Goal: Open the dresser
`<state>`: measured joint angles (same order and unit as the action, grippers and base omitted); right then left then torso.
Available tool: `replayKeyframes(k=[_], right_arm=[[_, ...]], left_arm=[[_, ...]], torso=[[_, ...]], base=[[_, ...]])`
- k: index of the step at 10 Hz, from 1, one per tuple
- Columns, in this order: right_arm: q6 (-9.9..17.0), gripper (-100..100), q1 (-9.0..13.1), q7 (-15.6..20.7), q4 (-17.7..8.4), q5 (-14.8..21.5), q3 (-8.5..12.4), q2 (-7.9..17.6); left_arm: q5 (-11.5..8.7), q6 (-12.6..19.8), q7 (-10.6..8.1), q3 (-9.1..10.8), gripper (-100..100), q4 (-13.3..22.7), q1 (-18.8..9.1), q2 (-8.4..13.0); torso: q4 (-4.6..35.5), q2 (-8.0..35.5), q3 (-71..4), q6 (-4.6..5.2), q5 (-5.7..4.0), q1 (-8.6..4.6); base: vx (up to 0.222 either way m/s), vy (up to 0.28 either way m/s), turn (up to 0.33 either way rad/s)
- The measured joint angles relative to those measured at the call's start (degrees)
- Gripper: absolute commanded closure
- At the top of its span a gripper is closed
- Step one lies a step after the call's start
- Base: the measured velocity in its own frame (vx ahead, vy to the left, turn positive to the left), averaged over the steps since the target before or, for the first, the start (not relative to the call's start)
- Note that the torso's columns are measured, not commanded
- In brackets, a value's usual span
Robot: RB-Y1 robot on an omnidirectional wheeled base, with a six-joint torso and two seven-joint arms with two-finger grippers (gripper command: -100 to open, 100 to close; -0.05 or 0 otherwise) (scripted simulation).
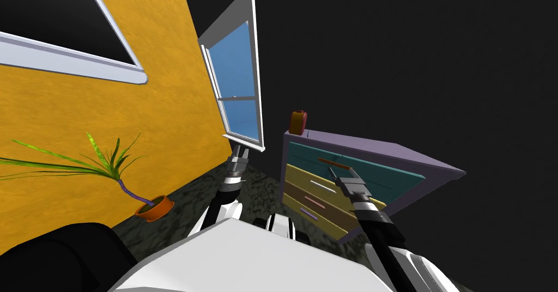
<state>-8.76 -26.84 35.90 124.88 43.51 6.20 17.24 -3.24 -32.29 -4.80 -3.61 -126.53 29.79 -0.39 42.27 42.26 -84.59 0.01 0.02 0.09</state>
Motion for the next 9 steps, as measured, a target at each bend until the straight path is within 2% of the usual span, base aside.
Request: replayKeyframes(k=[3, 5, 7, 9], right_arm=[[2.46, -100, 0.12, 3.28, -0.37, 4.26, 0.18, 1.38], [3.33, -100, 0.73, 6.28, -2.53, 7.72, 1.19, 2.01], [4.58, -100, 0.47, 8.59, -3.01, 10.57, 1.83, 3.26], [6.18, -100, 1.17, 11.19, -4.61, 13.58, 2.39, 4.70]], left_arm=[[0.00, 0.00, 0.00, 0.00, 0, 0.00, 0.00, 0.01], [0.00, 0.00, 0.00, 0.00, 0, 0.00, 0.00, 0.00], [0.00, 0.00, 0.00, 0.00, 0, 0.00, 0.00, 0.00], [0.00, 0.00, 0.00, 0.00, 0, 0.00, 0.00, 0.00]], torso=[[0.01, 0.01, 0.01, -0.01, -0.04, -0.18], [0.02, 0.06, 0.04, 0.00, 0.00, -0.01], [0.02, 0.05, 0.04, 0.00, -0.02, -0.09], [0.00, -0.01, 0.00, -0.02, -0.03, -0.16]], base=[[0.042, 0.111, -0.030], [0.025, 0.133, -0.041], [0.020, 0.134, -0.047], [0.033, 0.112, -0.022]])
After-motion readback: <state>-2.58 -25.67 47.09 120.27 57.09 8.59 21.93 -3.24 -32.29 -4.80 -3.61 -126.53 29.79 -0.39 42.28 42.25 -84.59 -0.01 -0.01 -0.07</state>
